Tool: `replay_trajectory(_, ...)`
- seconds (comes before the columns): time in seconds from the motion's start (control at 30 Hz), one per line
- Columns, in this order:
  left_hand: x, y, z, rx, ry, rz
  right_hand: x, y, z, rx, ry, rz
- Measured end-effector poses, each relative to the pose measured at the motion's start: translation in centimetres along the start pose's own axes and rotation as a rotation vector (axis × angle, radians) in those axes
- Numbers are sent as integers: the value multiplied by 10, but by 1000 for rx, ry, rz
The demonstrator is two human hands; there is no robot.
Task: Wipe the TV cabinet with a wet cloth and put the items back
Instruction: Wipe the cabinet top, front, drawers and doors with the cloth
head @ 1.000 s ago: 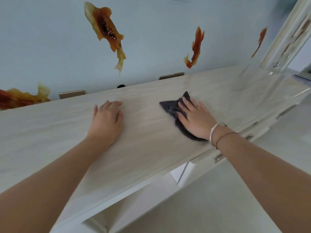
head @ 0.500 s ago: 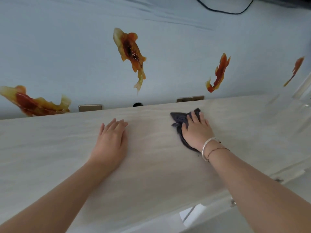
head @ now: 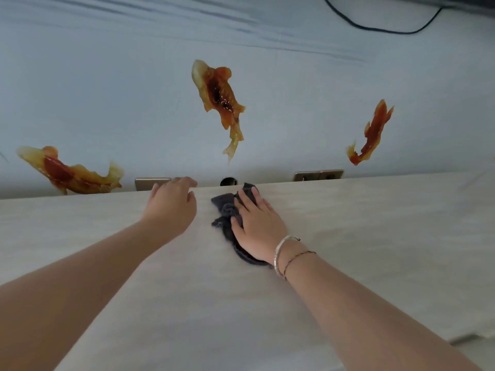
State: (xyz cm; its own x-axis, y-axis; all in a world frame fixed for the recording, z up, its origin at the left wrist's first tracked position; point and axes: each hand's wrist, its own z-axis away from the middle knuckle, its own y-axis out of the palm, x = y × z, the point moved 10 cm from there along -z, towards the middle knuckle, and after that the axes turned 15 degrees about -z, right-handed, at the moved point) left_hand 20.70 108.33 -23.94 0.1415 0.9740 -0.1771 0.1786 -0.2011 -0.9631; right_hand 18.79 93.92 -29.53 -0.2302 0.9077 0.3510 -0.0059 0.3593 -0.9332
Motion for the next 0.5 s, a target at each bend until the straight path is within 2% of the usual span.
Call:
replay_trajectory(0.23,-8,41,-54,137,-10,-43,-4,-1,-5,-77,15,-27)
replay_trajectory(0.43,-23,72,-90,246,48,-14,-61,-15,-47,-134,248,-34)
replay_trajectory(0.5,-28,79,-95,264,62,17,-71,-19,-55,-157,246,-40)
